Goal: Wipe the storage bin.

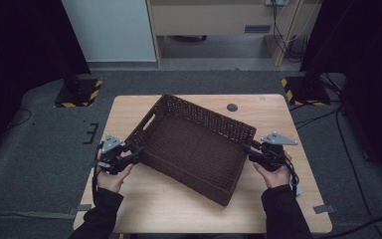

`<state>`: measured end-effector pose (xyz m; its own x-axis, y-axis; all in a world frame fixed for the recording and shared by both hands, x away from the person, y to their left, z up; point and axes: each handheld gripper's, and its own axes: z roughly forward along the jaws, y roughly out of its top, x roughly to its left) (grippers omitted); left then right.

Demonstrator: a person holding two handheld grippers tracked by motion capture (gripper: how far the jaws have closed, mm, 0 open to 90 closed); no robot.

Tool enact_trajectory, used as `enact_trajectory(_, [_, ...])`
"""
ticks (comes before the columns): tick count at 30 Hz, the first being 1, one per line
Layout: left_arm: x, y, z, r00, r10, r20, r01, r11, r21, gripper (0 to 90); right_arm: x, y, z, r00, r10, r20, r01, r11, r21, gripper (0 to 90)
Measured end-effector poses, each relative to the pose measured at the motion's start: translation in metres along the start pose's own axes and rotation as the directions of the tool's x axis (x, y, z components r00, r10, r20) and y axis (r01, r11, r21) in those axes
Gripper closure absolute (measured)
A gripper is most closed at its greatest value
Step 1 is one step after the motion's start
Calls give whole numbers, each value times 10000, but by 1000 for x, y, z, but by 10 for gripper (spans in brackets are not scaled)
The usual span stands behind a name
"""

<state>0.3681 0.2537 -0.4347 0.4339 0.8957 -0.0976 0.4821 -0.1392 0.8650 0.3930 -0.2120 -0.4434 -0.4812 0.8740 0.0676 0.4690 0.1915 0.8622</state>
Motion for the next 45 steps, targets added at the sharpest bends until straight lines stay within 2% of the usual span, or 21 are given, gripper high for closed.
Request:
enact_trajectory(3, [-8, 0, 3, 9996, 238, 149, -239, 9997, 75, 438, 4, 0, -3, 10000, -20, 79, 20, 10000, 95, 600])
enact_trajectory(6, [-13, -1, 7, 9990, 441, 83, -443, 9988, 184, 431, 6, 0, -5, 10000, -33, 65, 32, 9999, 156, 590])
enact_trajectory(8, [-11, 0, 7, 9991, 396, 142, -399, 9990, 198, 439, 4, 3, -5, 9998, -179, 61, 178, 9997, 175, 549])
enact_trajectory(13, [-5, 1, 11, 9997, 218, 106, -220, 9994, 267, 444, -2, 4, 0, 9988, -229, 426, 233, 9997, -74, 489])
enact_trajectory(14, [-4, 2, 13, 9996, 260, 68, -261, 9993, 282, 447, -3, 4, 1, 9985, -254, 490, 259, 9996, -92, 476])
enact_trajectory(17, [-4, 4, 16, 9992, 396, -112, -393, 9990, 223, 454, -5, 3, 6, 9995, -77, 308, 78, 10000, -29, 462])
enact_trajectory(20, [-5, 5, 15, 9987, 458, -241, -452, 9987, 246, 461, -2, 2, 6, 9993, 24, 365, -25, 10000, 19, 471])
enact_trajectory(22, [-9, 5, 13, 9988, 455, -191, -450, 9987, 244, 463, 0, 1, 5, 9988, -55, 478, 54, 10000, 33, 477])
enact_trajectory(24, [-15, 6, 12, 9991, 404, 145, -405, 9991, 137, 445, 1, 1, 4, 9990, -71, 452, 69, 10000, 58, 475])
enact_trajectory(27, [-27, 7, 12, 9975, 572, 414, -577, 9983, 92, 428, 2, 0, 1, 9991, -61, 425, 55, 9999, 140, 479])
enact_trajectory(29, [-34, 6, 15, 9953, 841, 479, -851, 9962, 186, 419, 5, -1, -1, 9988, -38, 482, 32, 9999, 130, 478])
enact_trajectory(31, [-39, 5, 17, 9939, 1054, 318, -1061, 9942, 189, 409, 5, -1, -2, 9988, -118, 478, 111, 9998, 169, 476])
enact_trajectory(35, [-35, 5, 18, 9938, 1042, 386, -1049, 9944, 157, 420, 3, 3, -3, 9987, -221, 469, 217, 9997, 96, 465])
enact_trajectory(37, [-35, 6, 19, 9939, 1063, 293, -1069, 9940, 214, 424, 1, 4, -3, 9966, -415, 713, 418, 9991, -23, 445])
enact_trajectory(38, [-35, 7, 19, 9938, 1100, 158, -1104, 9936, 254, 439, -1, 5, -2, 9961, -370, 796, 376, 9993, -56, 438])
enact_trajectory(41, [-33, 9, 21, 9935, 1136, 113, -1139, 9931, 290, 456, -5, 3, 0, 9954, -303, 913, 313, 9995, -94, 420])
enact_trajectory(45, [-29, 9, 22, 9953, 948, 175, -952, 9951, 260, 454, -5, 1, 2, 9979, -87, 641, 89, 10000, -32, 421])
